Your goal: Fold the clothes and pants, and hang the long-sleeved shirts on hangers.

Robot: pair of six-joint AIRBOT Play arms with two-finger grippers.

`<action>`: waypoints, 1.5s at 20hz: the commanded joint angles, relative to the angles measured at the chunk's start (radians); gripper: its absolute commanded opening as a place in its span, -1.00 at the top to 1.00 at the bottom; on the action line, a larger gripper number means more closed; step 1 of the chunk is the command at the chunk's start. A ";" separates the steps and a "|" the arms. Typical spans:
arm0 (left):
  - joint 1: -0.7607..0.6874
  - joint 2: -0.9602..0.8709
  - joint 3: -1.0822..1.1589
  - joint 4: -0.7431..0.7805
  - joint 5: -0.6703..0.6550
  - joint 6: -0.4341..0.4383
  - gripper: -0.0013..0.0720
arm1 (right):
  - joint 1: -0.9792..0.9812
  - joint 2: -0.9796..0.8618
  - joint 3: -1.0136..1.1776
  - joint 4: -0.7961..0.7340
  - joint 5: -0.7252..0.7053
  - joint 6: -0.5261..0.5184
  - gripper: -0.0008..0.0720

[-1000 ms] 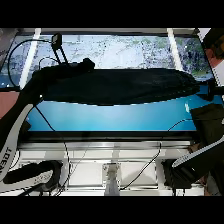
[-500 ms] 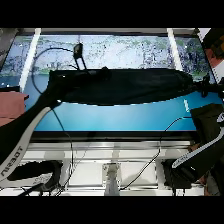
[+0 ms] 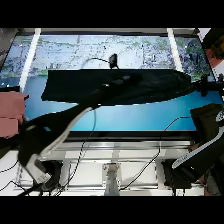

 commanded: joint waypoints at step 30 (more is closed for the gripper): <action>0.145 0.006 0.357 0.400 0.610 0.010 0.95 | -0.005 0.254 0.055 -0.271 -0.011 0.013 0.85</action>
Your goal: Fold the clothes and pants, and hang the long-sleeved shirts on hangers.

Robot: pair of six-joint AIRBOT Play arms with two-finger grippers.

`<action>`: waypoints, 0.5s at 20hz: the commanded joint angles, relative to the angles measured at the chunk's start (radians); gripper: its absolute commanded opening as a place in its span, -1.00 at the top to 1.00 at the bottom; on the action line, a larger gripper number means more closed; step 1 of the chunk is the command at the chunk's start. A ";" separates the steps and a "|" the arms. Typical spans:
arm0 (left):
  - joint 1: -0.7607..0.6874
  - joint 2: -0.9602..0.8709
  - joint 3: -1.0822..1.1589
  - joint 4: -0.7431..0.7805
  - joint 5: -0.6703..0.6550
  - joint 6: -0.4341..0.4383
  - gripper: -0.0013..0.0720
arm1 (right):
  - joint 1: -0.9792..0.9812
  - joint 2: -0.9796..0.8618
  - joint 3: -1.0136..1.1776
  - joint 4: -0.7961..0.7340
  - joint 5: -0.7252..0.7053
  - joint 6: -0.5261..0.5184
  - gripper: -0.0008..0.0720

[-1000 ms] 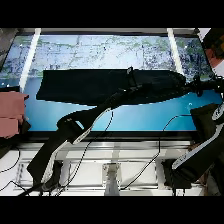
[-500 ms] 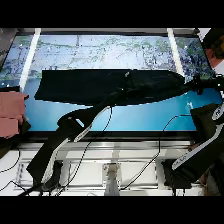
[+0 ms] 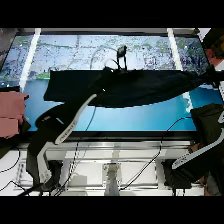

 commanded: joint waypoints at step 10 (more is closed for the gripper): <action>0.320 0.256 0.001 0.124 0.134 0.090 0.94 | 0.288 0.142 0.003 0.090 0.109 -0.010 0.85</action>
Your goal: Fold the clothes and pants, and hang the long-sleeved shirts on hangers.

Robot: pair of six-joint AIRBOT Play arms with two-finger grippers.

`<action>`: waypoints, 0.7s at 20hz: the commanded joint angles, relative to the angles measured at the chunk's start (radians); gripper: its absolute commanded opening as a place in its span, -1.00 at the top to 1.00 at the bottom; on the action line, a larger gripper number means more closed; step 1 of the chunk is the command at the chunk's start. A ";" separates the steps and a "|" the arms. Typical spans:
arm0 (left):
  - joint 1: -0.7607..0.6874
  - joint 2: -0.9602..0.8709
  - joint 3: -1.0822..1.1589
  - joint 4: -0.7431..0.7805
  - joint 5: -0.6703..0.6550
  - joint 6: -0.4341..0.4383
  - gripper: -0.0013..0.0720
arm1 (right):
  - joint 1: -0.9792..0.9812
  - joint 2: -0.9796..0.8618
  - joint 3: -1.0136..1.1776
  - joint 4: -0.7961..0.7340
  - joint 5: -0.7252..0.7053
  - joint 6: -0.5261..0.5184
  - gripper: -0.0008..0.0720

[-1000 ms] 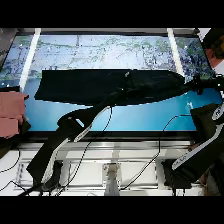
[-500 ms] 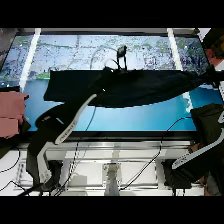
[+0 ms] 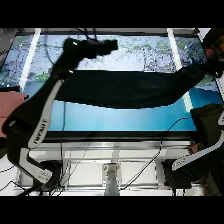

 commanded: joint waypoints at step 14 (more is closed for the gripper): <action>0.250 0.129 0.001 0.007 0.143 0.054 0.94 | 0.837 0.000 -0.059 -0.249 -0.044 0.254 -0.60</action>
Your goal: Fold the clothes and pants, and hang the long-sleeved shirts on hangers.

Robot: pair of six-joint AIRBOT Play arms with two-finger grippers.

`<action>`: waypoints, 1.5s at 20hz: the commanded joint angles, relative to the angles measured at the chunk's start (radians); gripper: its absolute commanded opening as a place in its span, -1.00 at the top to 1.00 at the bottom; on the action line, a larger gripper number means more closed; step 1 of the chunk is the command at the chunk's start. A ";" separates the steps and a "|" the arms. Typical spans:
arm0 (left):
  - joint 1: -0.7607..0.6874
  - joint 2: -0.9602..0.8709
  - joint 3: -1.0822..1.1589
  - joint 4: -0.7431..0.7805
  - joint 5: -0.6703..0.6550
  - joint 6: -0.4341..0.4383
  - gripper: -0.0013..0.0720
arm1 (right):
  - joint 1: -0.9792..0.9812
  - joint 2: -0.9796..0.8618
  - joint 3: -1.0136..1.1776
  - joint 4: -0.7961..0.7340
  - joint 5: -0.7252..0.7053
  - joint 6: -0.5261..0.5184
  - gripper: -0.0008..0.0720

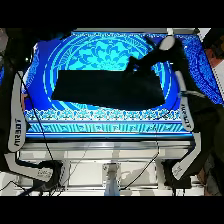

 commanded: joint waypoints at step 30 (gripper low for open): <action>-0.155 -0.001 -0.377 -0.352 0.174 0.441 0.94 | -0.710 -0.017 -0.458 0.224 0.156 -0.455 -0.52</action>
